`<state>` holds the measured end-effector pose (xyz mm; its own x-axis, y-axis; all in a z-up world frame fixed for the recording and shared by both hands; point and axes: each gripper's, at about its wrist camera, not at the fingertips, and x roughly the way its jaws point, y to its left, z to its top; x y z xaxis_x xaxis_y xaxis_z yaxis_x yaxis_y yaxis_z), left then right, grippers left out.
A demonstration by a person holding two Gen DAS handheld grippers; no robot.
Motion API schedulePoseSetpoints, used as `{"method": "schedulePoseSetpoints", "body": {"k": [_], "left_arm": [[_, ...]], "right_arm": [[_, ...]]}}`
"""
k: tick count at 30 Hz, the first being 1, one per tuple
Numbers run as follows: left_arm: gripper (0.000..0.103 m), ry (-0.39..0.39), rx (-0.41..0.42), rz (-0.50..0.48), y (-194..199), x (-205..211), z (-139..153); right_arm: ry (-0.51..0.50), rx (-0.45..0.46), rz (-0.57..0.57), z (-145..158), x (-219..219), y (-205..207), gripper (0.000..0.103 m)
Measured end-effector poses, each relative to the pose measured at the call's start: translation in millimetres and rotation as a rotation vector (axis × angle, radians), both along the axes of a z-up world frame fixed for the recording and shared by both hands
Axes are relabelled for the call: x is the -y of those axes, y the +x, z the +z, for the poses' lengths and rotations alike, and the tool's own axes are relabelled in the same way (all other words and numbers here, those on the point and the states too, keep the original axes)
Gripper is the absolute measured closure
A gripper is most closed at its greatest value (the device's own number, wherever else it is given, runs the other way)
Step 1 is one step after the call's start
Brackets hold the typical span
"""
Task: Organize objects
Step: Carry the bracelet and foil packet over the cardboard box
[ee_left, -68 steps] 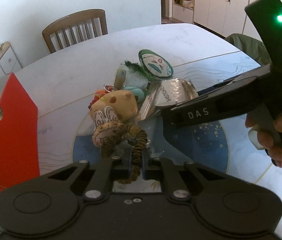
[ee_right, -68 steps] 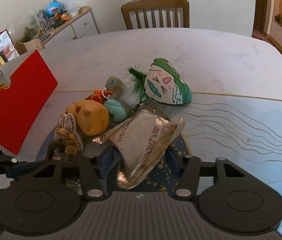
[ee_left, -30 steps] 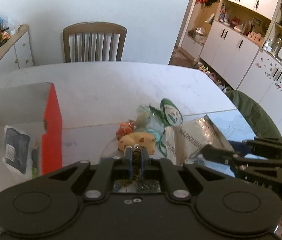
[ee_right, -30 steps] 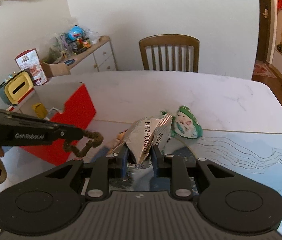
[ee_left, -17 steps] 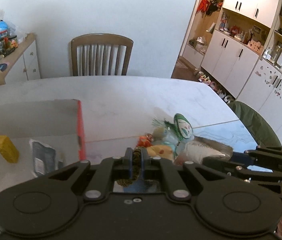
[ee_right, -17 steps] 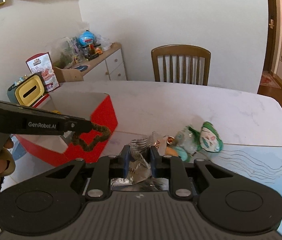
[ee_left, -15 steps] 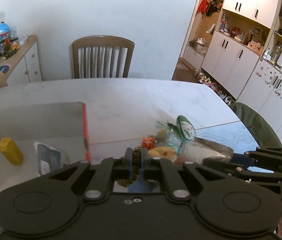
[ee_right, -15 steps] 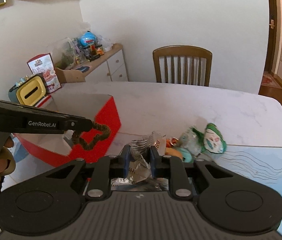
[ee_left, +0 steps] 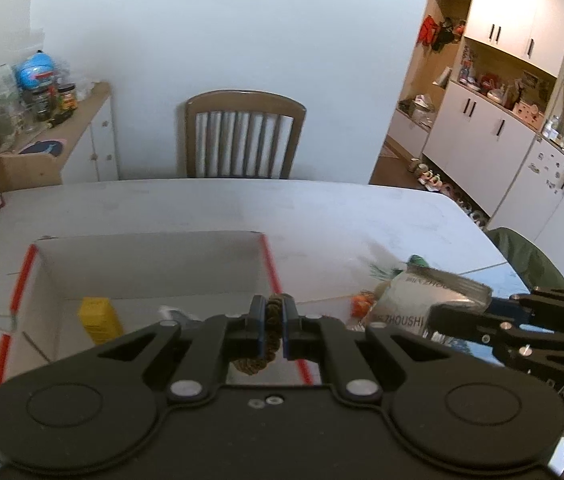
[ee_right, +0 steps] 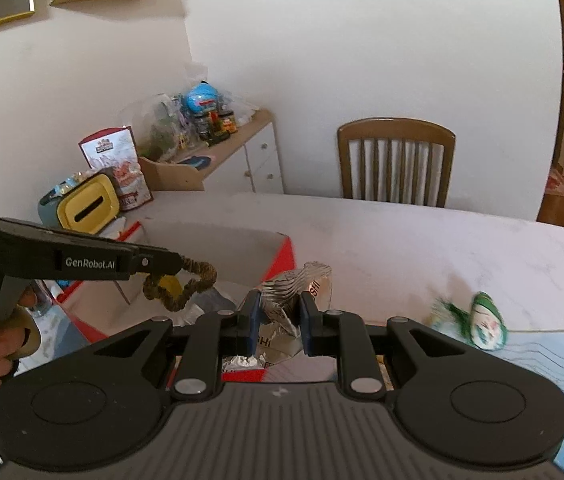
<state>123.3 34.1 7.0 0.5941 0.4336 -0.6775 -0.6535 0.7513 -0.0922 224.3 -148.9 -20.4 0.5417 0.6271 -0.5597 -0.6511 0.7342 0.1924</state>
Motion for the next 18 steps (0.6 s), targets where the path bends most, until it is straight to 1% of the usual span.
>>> {"method": "schedulePoseSetpoints", "body": {"k": [9, 18], "left_arm": [[0.097, 0.014, -0.028, 0.058, -36, -43, -2], [0.097, 0.019, -0.096, 0.113, -59, -85, -23]], "right_arm": [[0.010, -0.008, 0.023, 3, -61, 8, 0.083], [0.004, -0.030, 0.050, -14, -120, 27, 0.083]]}}
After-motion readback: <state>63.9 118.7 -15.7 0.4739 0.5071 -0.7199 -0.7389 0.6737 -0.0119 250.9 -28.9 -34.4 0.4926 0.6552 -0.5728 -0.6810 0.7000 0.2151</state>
